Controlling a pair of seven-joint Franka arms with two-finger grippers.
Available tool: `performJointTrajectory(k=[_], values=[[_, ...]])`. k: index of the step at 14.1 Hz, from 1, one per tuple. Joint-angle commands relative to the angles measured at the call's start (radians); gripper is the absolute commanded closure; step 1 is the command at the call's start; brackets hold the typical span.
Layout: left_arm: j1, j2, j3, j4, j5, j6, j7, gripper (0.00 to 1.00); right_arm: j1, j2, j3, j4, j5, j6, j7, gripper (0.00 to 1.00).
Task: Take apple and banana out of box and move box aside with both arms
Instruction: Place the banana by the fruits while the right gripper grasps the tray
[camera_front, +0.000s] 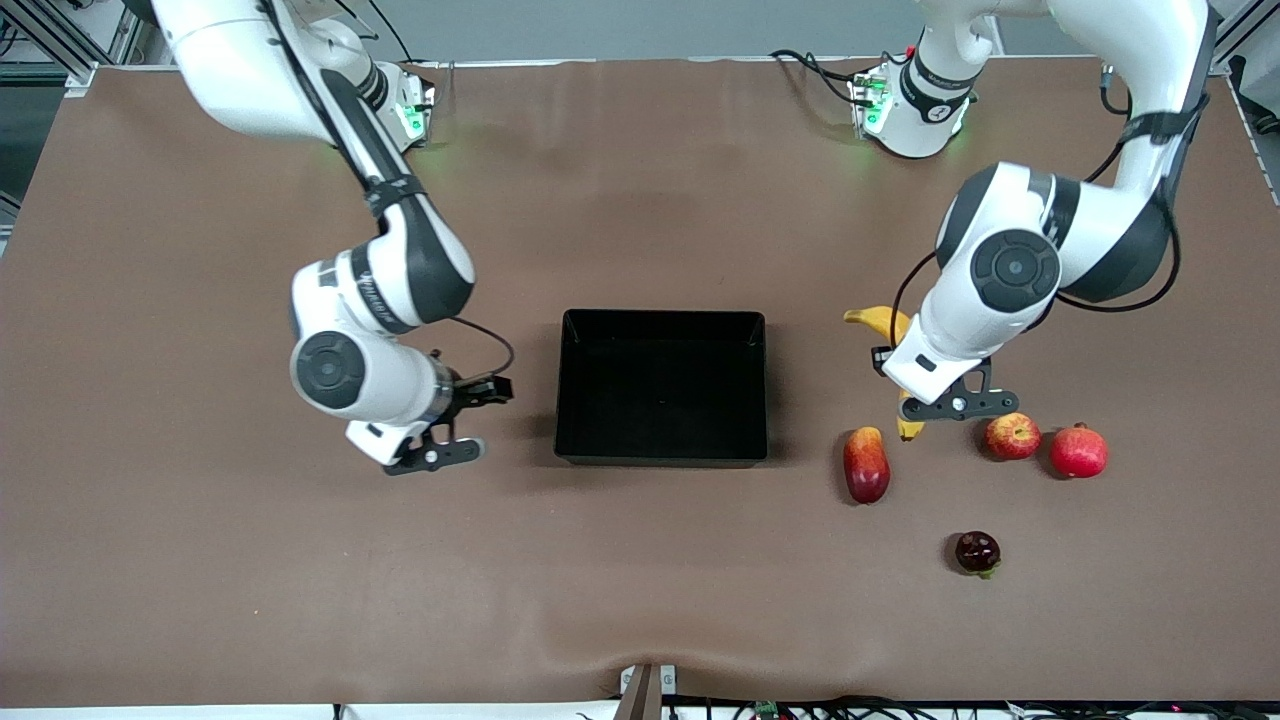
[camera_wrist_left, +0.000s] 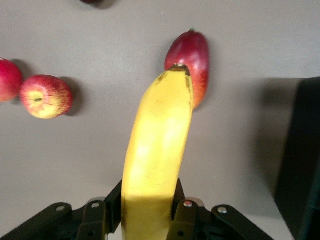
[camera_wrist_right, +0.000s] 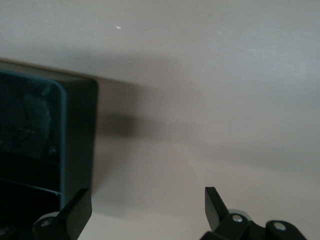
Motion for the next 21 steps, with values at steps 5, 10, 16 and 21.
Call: performJointTrajectory(k=[5, 10, 16, 21], values=[[0.124, 0.083, -0.005, -0.144, 0.084, 0.264, 0.058, 1.00, 0.161, 0.081, -0.013, 0.006, -0.092, 0.139, 0.263, 0.00], [0.170, 0.207, -0.005, -0.092, 0.211, 0.405, 0.046, 1.00, 0.183, 0.130, -0.013, -0.002, -0.099, 0.153, 0.298, 0.00], [0.185, 0.301, 0.006, -0.031, 0.262, 0.469, 0.043, 1.00, 0.186, 0.132, -0.010, -0.019, -0.076, 0.147, 0.321, 1.00], [0.194, 0.306, 0.006, -0.026, 0.282, 0.477, 0.058, 0.00, 0.179, 0.116, -0.011, -0.019, -0.077, 0.136, 0.318, 1.00]])
